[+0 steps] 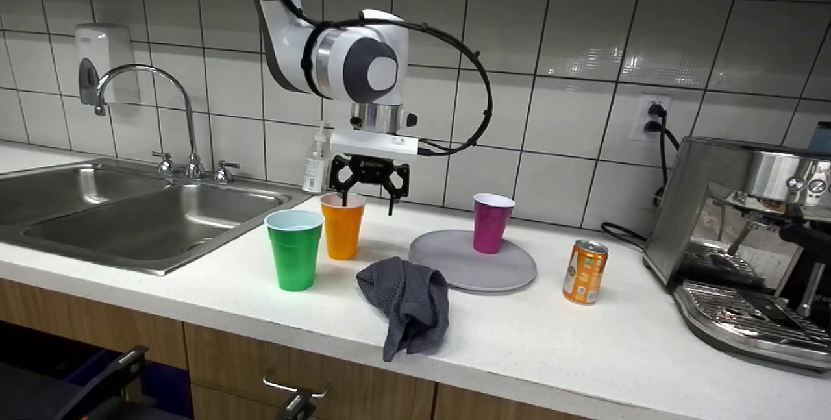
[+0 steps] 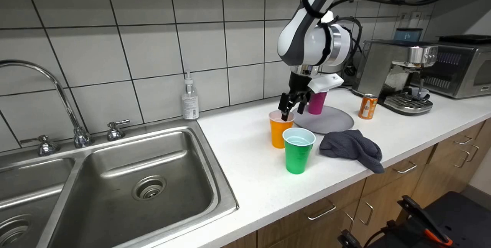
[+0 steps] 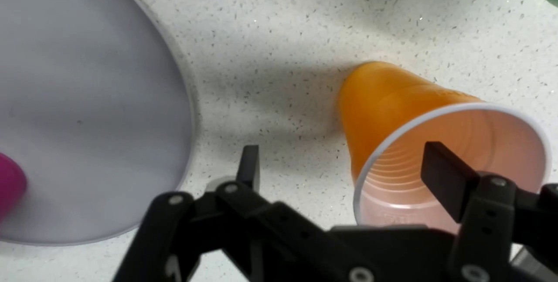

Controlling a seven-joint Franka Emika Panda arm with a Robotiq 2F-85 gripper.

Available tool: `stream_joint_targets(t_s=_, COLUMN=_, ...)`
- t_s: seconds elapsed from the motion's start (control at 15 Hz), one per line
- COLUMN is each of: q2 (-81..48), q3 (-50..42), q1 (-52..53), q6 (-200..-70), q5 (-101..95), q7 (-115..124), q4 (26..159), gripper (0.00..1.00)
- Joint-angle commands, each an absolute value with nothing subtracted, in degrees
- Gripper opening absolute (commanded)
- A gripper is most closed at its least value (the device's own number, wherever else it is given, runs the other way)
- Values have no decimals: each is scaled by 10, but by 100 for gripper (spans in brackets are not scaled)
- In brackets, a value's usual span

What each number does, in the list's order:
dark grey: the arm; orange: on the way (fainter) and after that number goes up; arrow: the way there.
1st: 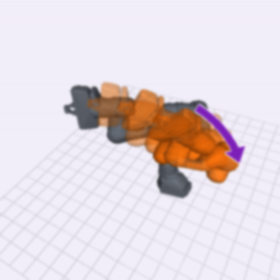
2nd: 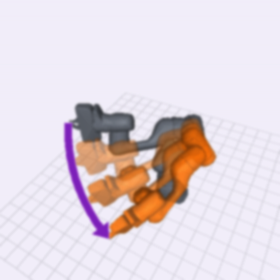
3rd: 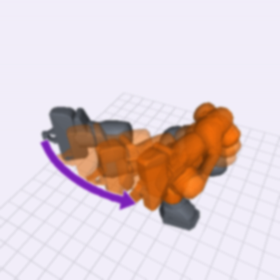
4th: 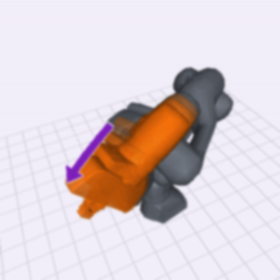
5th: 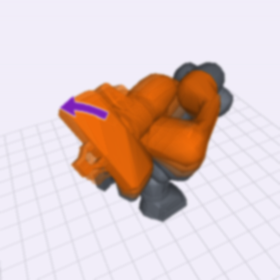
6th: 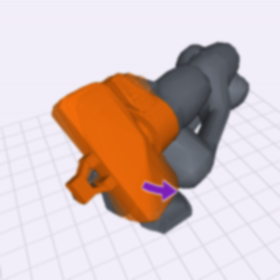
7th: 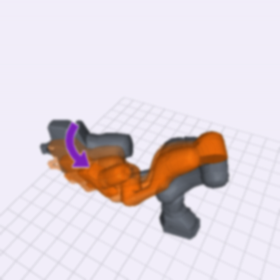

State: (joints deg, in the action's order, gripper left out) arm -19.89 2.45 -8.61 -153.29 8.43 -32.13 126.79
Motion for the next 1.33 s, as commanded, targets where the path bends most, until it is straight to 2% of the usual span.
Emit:
stream_joint_targets(t_s=0.0, q2=-209, q3=35, q1=-94, q6=-1535, q5=72, q7=-316, q4=1251, gripper=66)
stream_joint_targets(t_s=0.53, q2=-214, q3=39, q1=-96, q6=-1534, q5=74, q7=-319, q4=1242, gripper=3)
stream_joint_targets(t_s=0.6, q2=-215, q3=39, q1=-97, q6=-1533, q5=75, q7=-319, q4=1241, gripper=0)
stream_joint_targets(t_s=1.27, q2=-200, q3=56, q1=-112, q6=-1528, q5=99, q7=-334, q4=1241, gripper=1)
